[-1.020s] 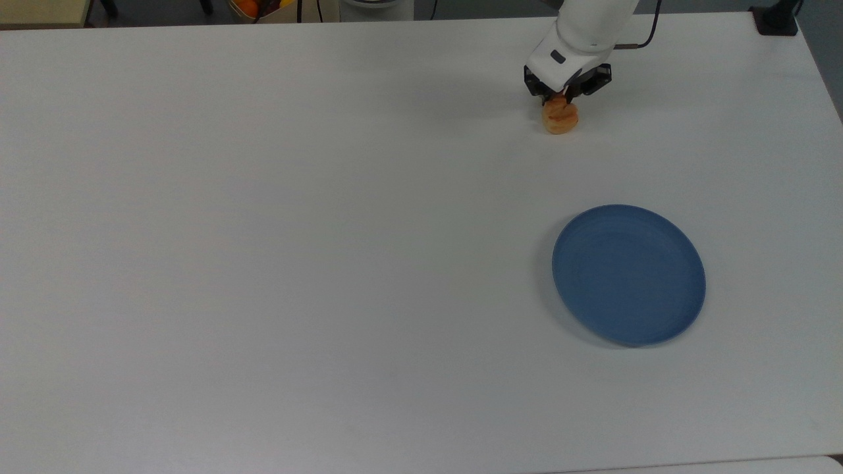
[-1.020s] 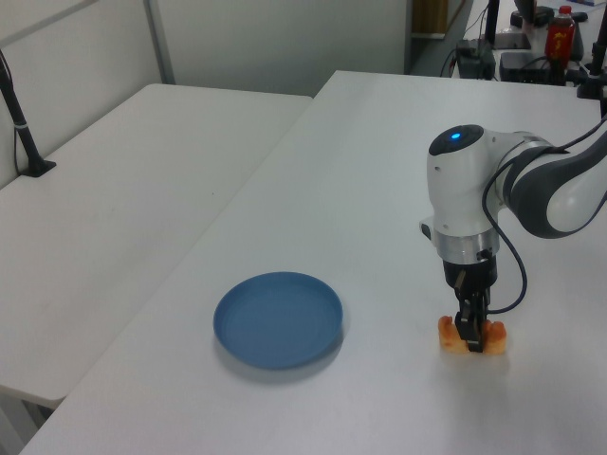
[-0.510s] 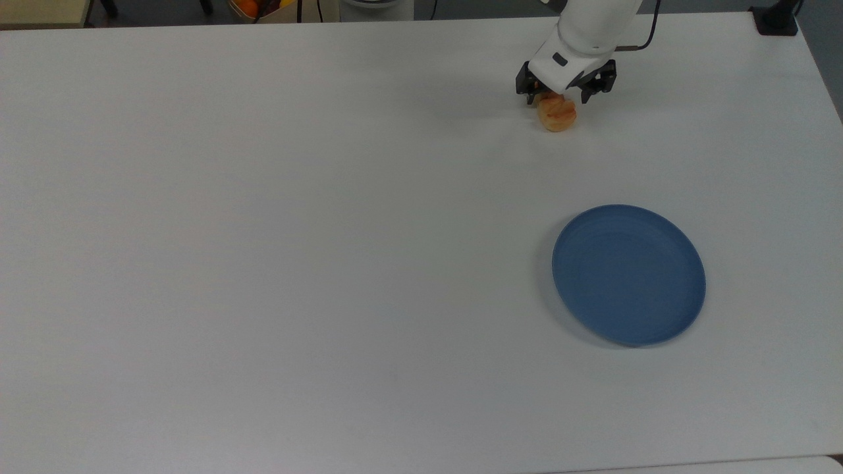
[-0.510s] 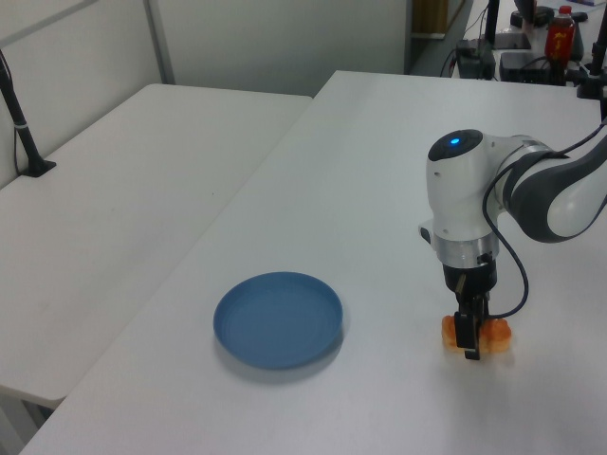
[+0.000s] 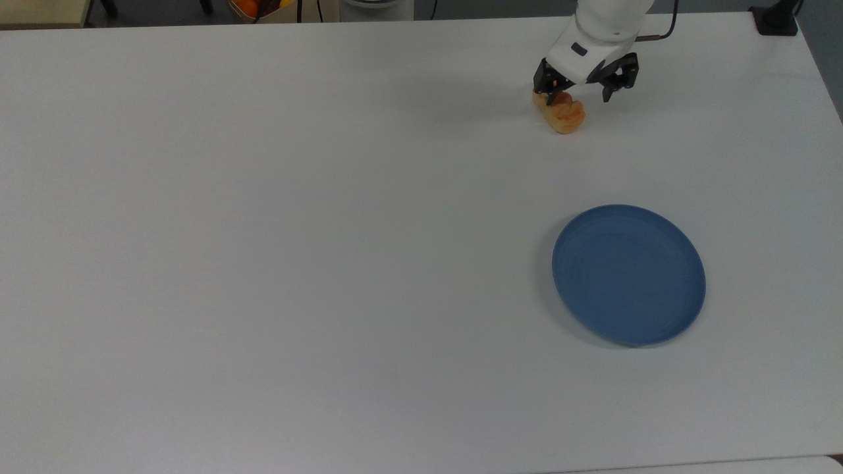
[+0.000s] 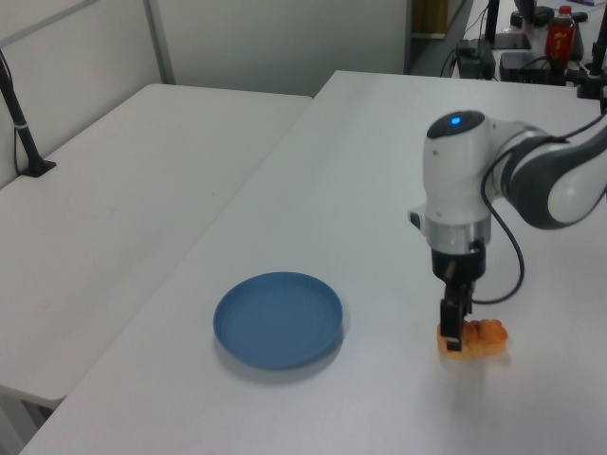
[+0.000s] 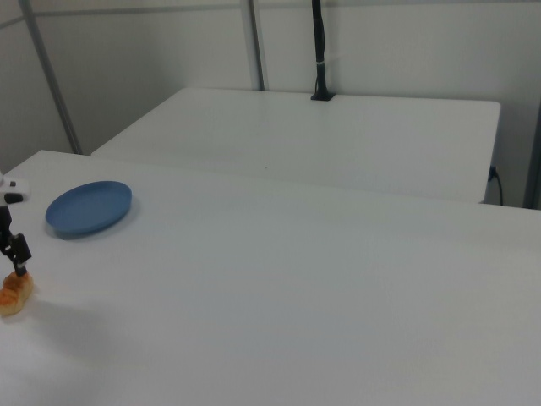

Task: Put the bread on the table

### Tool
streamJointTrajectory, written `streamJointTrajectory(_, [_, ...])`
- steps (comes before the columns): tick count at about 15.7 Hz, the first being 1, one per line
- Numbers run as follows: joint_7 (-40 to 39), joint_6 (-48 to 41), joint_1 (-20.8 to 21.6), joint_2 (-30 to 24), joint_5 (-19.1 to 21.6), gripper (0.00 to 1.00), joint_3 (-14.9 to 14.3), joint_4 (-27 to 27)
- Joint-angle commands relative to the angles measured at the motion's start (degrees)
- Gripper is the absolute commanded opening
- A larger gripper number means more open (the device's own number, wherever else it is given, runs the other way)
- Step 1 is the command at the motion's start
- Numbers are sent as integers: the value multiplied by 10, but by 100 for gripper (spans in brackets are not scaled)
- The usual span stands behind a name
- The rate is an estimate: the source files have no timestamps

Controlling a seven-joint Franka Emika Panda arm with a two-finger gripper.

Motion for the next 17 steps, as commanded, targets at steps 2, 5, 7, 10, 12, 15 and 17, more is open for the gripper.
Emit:
streamJointTrajectory(2, [-23,-84,-35,-37,-6,100,1,45])
streamJointTrajectory(5, [-50,-150,-67,-64,-6,100,0,87])
streamJointTrajectory(7, [-53,-206,-84,-69,-8,100,-13,128])
streamJointTrajectory(10, [-102,-284,-90,-79,-13,100,-78,181])
streamJointTrajectory(12, [-148,-325,-93,-93,-13,100,-147,208])
streamJointTrajectory(15, [-223,-330,-107,-105,-21,100,-233,208])
streamJointTrajectory(17, [-290,-328,-117,-105,-34,100,-275,206])
